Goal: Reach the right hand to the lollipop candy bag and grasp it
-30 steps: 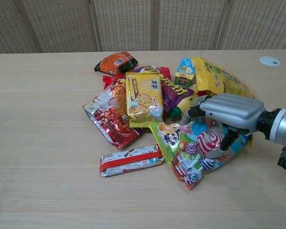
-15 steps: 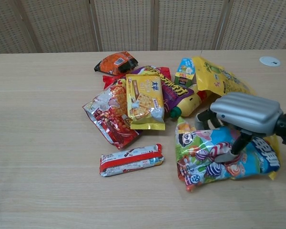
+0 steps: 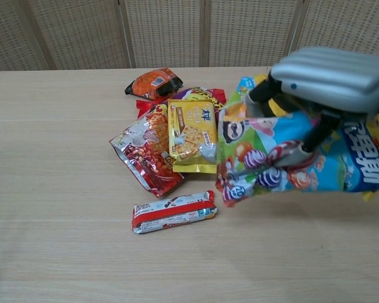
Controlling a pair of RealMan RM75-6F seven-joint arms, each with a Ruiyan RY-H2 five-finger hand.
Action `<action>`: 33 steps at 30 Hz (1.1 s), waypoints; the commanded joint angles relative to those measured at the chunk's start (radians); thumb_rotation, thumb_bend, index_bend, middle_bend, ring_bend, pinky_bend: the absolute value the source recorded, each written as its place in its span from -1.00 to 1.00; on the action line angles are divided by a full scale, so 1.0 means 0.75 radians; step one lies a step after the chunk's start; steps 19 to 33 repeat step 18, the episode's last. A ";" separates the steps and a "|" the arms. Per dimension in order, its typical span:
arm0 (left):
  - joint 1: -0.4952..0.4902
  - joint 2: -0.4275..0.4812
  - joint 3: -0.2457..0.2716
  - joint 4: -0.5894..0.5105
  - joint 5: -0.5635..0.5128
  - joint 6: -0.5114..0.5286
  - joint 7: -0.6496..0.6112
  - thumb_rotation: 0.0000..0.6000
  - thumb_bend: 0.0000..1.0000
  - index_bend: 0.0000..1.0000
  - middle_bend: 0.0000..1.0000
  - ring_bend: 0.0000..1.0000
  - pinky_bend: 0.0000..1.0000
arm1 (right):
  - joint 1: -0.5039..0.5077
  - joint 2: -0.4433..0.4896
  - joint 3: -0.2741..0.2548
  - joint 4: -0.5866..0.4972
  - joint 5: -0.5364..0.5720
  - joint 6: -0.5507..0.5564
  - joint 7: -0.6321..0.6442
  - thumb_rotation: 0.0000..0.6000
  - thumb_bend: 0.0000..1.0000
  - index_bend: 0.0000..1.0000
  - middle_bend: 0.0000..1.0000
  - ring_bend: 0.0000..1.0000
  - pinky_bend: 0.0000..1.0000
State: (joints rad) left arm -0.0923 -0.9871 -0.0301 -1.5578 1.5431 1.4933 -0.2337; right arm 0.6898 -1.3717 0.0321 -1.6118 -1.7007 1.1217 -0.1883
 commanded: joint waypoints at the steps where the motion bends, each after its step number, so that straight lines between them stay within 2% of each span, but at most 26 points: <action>1: -0.001 0.001 0.001 -0.001 0.003 0.000 -0.004 1.00 -1.00 -0.96 -1.00 -1.00 -1.00 | 0.065 0.058 0.106 -0.115 0.075 -0.064 -0.081 1.00 -0.61 0.14 0.69 0.93 0.50; 8: -0.003 0.002 0.004 -0.001 0.008 -0.002 -0.008 1.00 -1.00 -0.96 -1.00 -1.00 -1.00 | 0.166 0.049 0.281 -0.177 0.235 -0.132 -0.169 1.00 -0.62 0.14 0.69 0.93 0.50; 15: 0.000 0.005 0.004 -0.002 0.006 0.004 -0.010 1.00 -1.00 -0.96 -1.00 -1.00 -1.00 | 0.238 0.043 0.396 -0.169 0.380 -0.165 -0.224 1.00 -0.62 0.14 0.69 0.93 0.50; 18: -0.001 0.004 0.006 -0.001 0.009 0.000 -0.009 1.00 -1.00 -0.96 -1.00 -1.00 -1.00 | 0.253 0.049 0.420 -0.175 0.425 -0.163 -0.253 1.00 -0.62 0.14 0.69 0.93 0.50; 33: -0.001 0.004 0.006 -0.001 0.009 0.000 -0.009 1.00 -1.00 -0.96 -1.00 -1.00 -1.00 | 0.253 0.049 0.420 -0.175 0.425 -0.163 -0.253 1.00 -0.62 0.14 0.69 0.93 0.50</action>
